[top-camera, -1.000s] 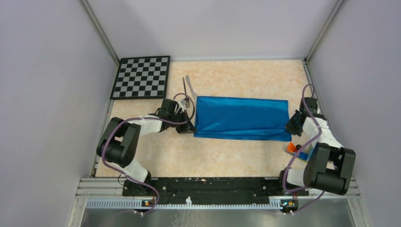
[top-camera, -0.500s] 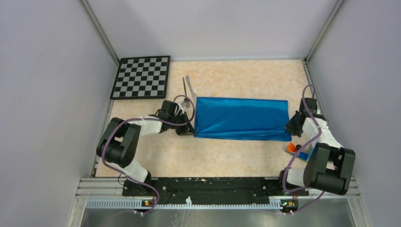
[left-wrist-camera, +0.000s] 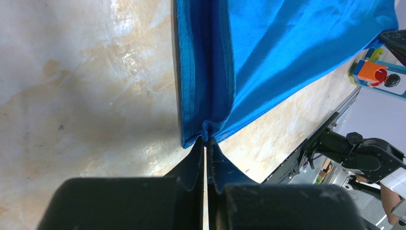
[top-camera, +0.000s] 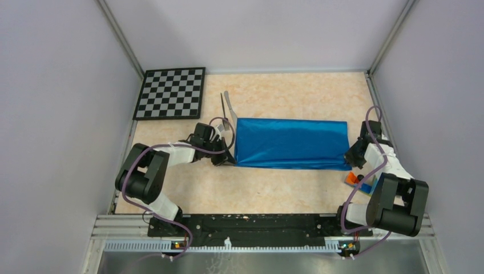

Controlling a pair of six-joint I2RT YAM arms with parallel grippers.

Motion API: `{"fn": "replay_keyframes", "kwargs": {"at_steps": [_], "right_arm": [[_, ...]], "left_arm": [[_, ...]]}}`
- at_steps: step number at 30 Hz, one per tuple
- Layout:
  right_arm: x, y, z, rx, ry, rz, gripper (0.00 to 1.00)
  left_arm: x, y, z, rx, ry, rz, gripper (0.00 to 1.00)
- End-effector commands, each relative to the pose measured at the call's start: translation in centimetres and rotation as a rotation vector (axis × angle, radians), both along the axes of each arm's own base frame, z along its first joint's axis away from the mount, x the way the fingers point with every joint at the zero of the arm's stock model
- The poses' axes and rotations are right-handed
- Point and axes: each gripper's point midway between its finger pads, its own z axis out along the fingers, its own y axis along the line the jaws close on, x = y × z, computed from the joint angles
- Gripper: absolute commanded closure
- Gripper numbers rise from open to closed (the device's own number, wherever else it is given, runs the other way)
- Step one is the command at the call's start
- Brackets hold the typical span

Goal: Fold the napkin into a case and place the utensils inside
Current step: Fold and flatten the napkin at the center of the board.

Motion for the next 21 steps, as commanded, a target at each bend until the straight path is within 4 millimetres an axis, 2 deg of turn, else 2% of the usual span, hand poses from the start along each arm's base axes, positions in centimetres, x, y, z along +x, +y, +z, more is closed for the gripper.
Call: {"fn": "replay_keyframes", "kwargs": {"at_steps": [1,9,12,14,15,17,21], "right_arm": [[-0.2,-1.6,0.9,-0.071,-0.024,-0.069,1.00],[0.0,-1.4,0.2,-0.060,-0.026,-0.070,1.00],[0.1,-1.3,0.2,-0.055,-0.027,-0.071,0.86],[0.2,-1.5,1.0,-0.068,-0.041,-0.062,0.76],[0.0,-1.6,1.5,-0.074,-0.038,-0.062,0.71],[0.0,-1.8,3.2,-0.093,-0.073,-0.062,0.59],[0.5,-1.6,7.3,-0.122,-0.211,-0.039,0.44]], "left_arm": [[-0.2,0.2,-0.3,0.006,-0.018,-0.014,1.00],[-0.1,0.2,-0.6,0.018,-0.015,-0.014,1.00],[-0.1,0.4,-0.5,0.026,-0.015,-0.009,0.98],[-0.1,0.6,-0.2,0.034,-0.025,-0.002,0.90],[0.0,0.6,0.2,0.034,-0.033,0.000,0.82],[-0.2,0.7,1.2,0.030,-0.047,0.001,0.70],[-0.4,0.8,4.3,0.009,-0.114,0.000,0.59]]}}
